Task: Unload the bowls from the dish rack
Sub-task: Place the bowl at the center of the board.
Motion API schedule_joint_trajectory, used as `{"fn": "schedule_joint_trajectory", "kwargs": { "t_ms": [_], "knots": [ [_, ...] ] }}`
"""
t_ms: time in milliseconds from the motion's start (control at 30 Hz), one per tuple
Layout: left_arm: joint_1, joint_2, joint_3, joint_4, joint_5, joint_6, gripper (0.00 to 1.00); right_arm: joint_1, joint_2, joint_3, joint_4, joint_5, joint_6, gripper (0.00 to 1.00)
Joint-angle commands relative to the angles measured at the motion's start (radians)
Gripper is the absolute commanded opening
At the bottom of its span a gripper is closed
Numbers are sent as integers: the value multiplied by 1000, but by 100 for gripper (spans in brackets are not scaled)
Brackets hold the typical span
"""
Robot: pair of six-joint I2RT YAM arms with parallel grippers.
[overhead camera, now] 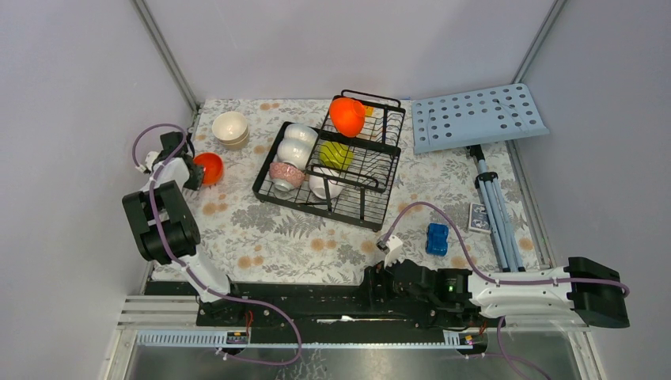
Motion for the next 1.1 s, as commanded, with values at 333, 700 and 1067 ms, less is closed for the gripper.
{"fn": "schedule_joint_trajectory", "kwargs": {
  "t_ms": [333, 700, 1067],
  "knots": [
    [4, 10, 4, 113, -83, -36, 0, 7, 16, -12, 21, 42, 2, 89],
    [3, 54, 10, 127, -59, -28, 3, 7, 11, -21, 13, 65, 13, 90],
    [2, 44, 9, 130, -16, 7, 43, 7, 10, -22, 14, 63, 13, 91]
  ]
}}
